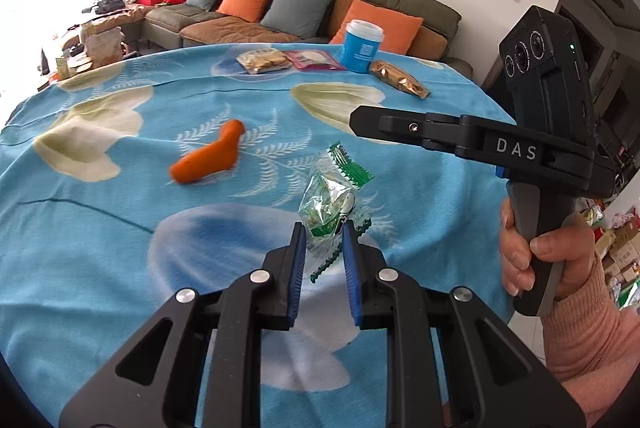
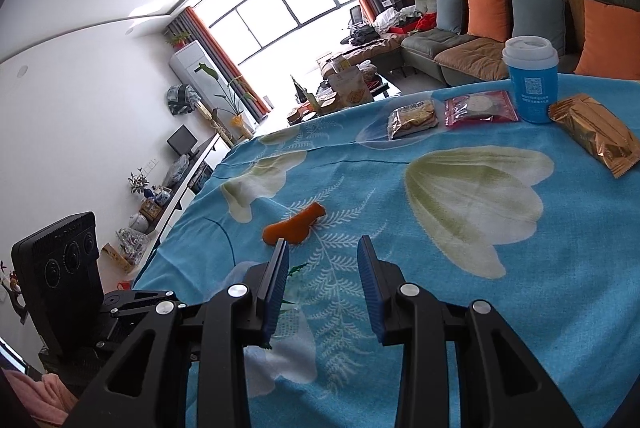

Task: Collect trash
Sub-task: 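Grasp the green plastic wrapper with the left gripper while the right gripper grasps the orange peel, then lift the green wrapper and orange peel and carry them toward the teal bin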

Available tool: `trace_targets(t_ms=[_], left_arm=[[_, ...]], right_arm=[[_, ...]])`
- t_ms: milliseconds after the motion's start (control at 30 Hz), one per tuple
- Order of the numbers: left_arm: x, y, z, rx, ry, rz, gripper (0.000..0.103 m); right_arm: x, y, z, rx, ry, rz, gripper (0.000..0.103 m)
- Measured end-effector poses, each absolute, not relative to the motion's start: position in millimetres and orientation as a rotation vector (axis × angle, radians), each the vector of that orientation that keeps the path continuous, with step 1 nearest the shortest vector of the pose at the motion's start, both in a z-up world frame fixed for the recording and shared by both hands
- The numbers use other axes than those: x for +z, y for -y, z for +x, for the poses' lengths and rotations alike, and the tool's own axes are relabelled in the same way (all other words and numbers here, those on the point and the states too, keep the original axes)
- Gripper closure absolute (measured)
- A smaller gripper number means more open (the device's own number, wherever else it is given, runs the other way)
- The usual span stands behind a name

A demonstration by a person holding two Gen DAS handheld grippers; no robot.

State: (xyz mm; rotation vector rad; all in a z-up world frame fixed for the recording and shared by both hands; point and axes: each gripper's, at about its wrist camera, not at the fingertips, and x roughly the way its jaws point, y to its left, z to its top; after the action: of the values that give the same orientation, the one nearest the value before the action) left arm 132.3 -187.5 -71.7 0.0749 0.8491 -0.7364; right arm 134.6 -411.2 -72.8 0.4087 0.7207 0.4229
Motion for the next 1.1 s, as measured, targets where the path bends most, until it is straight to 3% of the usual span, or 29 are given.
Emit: trace_targets(t_ms=[533, 1100], left_arm=[[-71.8, 60.7, 118.0, -0.519, -0.837, -0.041, 0.084], [-69.4, 6.5, 112.0, -0.397, -0.813, -0.110, 0.084]], right_arm=[[-89.8, 351.9, 184.8, 0.464, -0.839, 0.362, 0.070], [-102.9, 340.2, 208.0, 0.440, -0.907, 0.426, 0.070]])
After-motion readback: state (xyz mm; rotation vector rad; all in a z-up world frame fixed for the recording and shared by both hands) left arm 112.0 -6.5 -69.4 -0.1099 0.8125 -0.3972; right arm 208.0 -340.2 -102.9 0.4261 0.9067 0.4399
